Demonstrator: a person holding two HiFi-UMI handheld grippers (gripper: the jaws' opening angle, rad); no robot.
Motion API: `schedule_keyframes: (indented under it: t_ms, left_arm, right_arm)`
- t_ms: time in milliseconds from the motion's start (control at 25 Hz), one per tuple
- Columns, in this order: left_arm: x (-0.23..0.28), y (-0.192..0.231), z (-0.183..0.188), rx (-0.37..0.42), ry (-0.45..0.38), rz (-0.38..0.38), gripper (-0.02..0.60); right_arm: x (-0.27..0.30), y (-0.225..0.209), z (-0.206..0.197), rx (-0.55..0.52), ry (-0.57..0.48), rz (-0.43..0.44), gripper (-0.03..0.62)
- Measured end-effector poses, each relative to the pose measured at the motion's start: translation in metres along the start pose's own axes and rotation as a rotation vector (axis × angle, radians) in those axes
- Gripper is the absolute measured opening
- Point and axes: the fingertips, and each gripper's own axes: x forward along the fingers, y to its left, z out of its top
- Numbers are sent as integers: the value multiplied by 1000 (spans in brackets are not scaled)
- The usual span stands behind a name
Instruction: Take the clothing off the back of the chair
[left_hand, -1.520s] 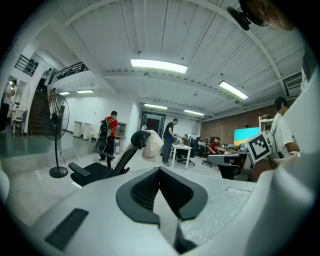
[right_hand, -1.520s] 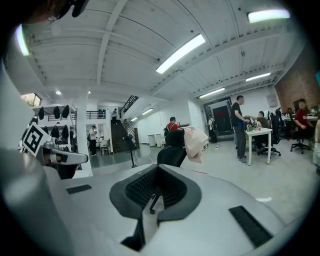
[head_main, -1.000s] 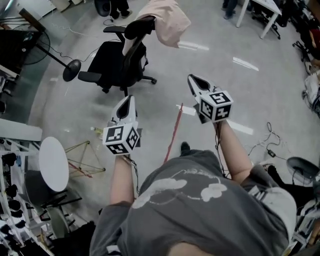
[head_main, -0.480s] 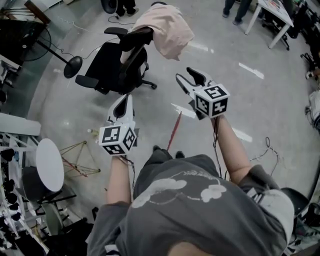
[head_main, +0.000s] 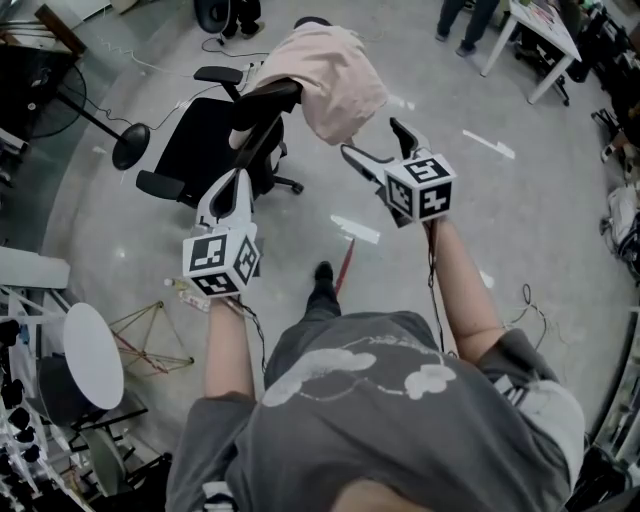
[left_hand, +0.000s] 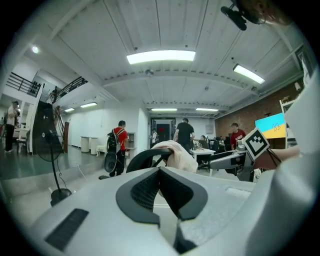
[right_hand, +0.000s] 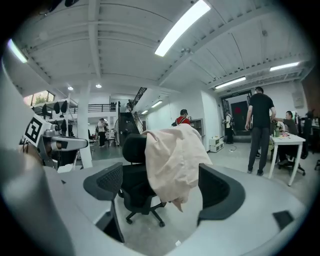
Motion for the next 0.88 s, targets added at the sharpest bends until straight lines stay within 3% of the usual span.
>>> schedule_keyframes:
  t_ms: [480, 640, 880]
  left_arm:
    - [88, 53, 52, 24, -45, -9, 0]
    - [104, 63, 67, 29, -69, -20, 0]
    - [128, 74, 77, 44, -79, -28, 0]
  right_arm:
    - [94, -52, 56, -131, 81, -8, 442]
    - [112, -71, 66, -132, 121, 35, 442]
    - [144, -87, 59, -226, 254, 125, 440]
